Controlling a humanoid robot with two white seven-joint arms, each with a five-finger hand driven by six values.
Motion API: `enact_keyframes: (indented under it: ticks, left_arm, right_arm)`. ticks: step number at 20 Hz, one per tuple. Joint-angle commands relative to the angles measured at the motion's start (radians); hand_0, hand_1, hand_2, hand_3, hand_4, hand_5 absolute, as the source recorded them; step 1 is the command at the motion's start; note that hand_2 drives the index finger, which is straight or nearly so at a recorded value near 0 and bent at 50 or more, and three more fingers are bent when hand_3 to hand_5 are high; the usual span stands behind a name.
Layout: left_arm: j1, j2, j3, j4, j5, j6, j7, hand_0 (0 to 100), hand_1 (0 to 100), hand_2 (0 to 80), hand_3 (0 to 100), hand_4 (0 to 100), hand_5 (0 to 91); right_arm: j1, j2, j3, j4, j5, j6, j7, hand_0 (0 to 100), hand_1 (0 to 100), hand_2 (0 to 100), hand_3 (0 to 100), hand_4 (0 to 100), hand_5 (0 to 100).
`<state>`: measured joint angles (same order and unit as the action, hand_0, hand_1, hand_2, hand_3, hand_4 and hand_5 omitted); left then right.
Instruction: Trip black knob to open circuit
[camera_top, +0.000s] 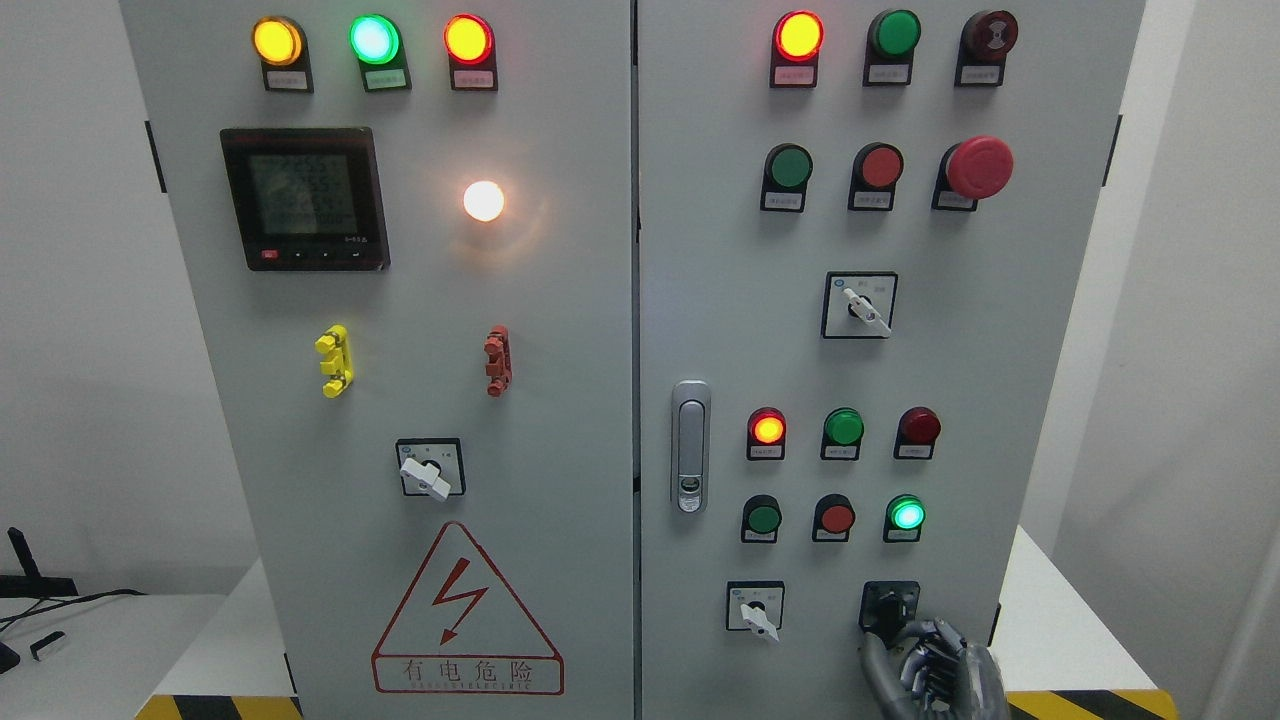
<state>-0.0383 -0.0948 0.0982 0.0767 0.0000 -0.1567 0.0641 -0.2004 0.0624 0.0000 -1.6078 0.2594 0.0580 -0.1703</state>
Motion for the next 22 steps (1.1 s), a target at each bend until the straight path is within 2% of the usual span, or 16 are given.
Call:
enact_keyframes:
  ticks: [1,18,22]
  left_arm:
    - [0.0,0.0,0.0,-0.002,0.005,0.0,0.0,12,39,0.0,0,0,0.0]
    - [0.0,0.001,0.0,0.0,0.005,0.0,0.0,12,39,0.0,0,0,0.0]
    - [0.0,0.0,0.0,0.0,0.005,0.0,0.0,12,39,0.0,0,0,0.0]
  right_arm:
    - [0.003,-0.001,-0.031,0.002,0.0,0.0,-0.002,41,70,49,89,97,100]
    - [0.003,-0.004,-0.051,0.0,-0.002,-0.001,-0.002,42,70,47,88,96,100]
    - [0.007,-0.024,-0.055,-0.001,-0.003,-0.003,-0.002,43,70,47,88,96,100]
